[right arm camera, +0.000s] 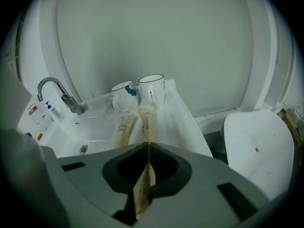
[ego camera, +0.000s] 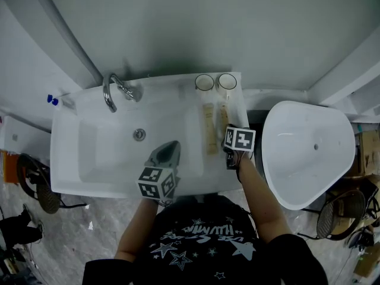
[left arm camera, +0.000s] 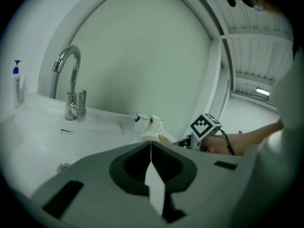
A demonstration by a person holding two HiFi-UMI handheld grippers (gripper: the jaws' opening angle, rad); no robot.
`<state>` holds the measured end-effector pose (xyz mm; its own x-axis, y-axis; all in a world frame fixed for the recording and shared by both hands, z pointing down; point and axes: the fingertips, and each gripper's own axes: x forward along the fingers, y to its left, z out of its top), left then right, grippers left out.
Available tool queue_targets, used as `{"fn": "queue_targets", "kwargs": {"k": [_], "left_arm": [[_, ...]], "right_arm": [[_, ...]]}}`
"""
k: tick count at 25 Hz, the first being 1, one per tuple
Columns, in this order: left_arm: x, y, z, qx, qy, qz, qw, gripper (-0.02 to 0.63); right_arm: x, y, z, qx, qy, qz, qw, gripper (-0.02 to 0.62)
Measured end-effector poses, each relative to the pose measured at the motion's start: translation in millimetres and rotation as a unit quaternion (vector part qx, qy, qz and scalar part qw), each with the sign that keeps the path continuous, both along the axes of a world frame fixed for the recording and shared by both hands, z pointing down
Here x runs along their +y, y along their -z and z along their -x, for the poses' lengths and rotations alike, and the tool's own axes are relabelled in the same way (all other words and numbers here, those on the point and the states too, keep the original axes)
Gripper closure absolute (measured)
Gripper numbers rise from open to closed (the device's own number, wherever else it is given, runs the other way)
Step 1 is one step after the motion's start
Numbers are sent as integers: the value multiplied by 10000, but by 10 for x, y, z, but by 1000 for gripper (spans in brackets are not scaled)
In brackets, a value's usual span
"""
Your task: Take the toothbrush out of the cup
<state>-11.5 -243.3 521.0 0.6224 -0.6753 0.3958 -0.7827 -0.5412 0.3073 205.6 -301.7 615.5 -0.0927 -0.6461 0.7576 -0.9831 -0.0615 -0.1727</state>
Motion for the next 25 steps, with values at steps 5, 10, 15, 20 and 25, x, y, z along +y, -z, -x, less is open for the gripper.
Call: {"fn": "queue_targets", "kwargs": {"k": [5, 10, 15, 20, 25], "left_arm": [[-41, -59, 51, 41, -138, 79, 9999, 586], [-72, -114, 82, 63, -313, 120, 9994, 587], [-93, -145, 99, 75, -457, 130, 9988, 588], [-75, -109, 98, 132, -385, 116, 9991, 588], [58, -64, 56, 126, -227, 59, 9996, 587]], "right_arm": [[23, -63, 0, 99, -110, 97, 9998, 569], [52, -47, -20, 308, -178, 36, 9994, 568], [106, 83, -48, 320, -291, -309, 9986, 511], [152, 259, 15, 304, -23, -645, 9974, 495], [199, 429, 97, 339, 344, -983, 9940, 495]]}}
